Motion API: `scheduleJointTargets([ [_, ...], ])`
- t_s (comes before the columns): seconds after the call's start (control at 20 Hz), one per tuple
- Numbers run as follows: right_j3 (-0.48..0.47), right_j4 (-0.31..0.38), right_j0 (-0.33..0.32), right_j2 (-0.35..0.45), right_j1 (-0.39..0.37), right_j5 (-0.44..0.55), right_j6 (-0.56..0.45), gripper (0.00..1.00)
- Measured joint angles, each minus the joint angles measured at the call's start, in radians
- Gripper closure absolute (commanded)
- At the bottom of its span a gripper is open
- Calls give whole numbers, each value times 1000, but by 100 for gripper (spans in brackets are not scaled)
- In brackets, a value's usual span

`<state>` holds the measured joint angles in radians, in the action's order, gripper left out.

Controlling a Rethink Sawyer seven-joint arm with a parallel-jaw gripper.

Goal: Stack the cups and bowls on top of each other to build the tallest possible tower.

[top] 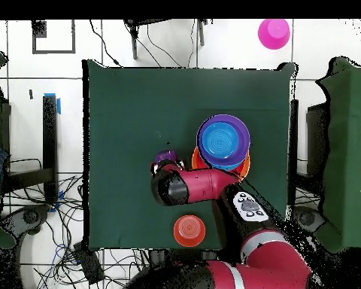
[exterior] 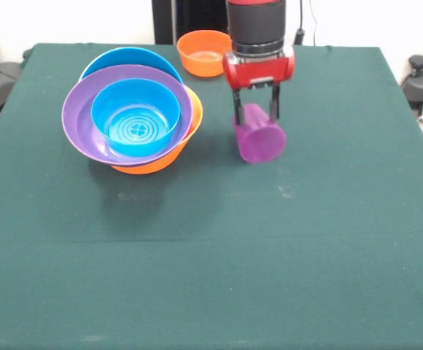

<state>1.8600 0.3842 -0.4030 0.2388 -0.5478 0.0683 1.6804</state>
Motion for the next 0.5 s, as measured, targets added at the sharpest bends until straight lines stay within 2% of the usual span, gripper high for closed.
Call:
scheduleJointTargets([
  [0.05,-23,10,3,-1,18,-86,0,0],
  [0.25,-79,20,4,0,68,-241,0,0],
  [0.5,-188,22,18,-16,172,-488,0,0],
])
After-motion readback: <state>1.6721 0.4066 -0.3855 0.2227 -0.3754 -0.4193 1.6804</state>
